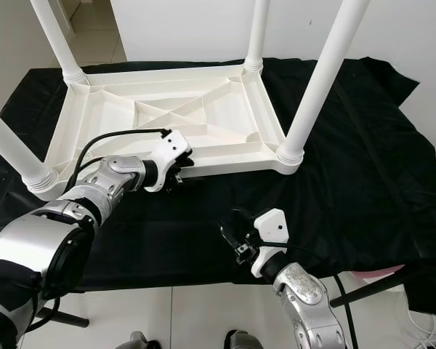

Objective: Building children table

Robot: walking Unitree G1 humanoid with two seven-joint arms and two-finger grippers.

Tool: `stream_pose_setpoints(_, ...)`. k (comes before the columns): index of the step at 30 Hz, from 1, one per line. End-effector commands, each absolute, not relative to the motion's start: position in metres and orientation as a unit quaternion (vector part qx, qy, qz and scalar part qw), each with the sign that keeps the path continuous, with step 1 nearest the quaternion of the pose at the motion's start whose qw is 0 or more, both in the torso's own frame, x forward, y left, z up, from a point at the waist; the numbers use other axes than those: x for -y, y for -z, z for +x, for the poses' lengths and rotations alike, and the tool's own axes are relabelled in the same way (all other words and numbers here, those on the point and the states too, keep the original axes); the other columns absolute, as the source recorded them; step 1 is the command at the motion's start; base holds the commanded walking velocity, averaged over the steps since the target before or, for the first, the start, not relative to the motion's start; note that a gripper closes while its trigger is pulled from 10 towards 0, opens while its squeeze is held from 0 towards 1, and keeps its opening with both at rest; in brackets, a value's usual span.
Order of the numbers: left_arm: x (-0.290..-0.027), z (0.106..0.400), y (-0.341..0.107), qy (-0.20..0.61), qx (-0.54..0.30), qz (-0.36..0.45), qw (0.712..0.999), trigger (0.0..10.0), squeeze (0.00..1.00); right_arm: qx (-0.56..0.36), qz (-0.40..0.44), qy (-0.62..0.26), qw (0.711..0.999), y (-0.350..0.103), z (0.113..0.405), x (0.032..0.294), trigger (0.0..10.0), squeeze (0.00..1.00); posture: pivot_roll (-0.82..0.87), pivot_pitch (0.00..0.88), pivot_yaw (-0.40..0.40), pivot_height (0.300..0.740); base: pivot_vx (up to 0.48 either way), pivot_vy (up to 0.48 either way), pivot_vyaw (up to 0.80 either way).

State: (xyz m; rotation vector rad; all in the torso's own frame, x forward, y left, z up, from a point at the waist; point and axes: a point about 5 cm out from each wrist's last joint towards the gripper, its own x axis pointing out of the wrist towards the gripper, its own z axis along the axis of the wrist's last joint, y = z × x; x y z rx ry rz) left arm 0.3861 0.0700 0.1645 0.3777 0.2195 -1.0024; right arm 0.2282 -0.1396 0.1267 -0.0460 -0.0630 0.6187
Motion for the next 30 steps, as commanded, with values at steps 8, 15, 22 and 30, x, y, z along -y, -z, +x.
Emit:
stream_pose_setpoints(8, -0.088, 0.407, -0.176, 0.153, -0.03, 0.19, 0.969, 10.0, 0.0, 0.025, -0.025, -0.306, 0.951, -0.126, 0.229, 0.137, 10.0, 0.0, -0.2, 0.112, 0.061, 0.74, 0.0, 0.0, 0.0)
stream_pose_setpoints(15, -0.091, 0.407, -0.175, 0.131, -0.035, 0.171, 0.976, 10.0, 0.0, 0.027, -0.024, -0.304, 0.952, -0.126, 0.232, 0.137, 10.0, 0.0, -0.19, 0.111, 0.053, 0.74, 0.0, 0.0, 0.0)
stream_pose_setpoints(22, -0.097, 0.41, -0.18, 0.094, -0.034, 0.124, 0.987, 10.0, 0.0, 0.032, -0.024, -0.306, 0.951, -0.128, 0.236, 0.133, 10.0, 0.0, -0.19, 0.104, 0.054, 0.74, 0.0, 0.0, 0.0)
stream_pose_setpoints(30, -0.095, 0.408, -0.174, 0.096, -0.044, 0.162, 0.981, 10.0, 0.0, 0.034, -0.025, -0.302, 0.952, -0.128, 0.237, 0.134, 10.0, 0.0, -0.19, 0.104, 0.057, 0.74, 0.0, 0.0, 0.0)
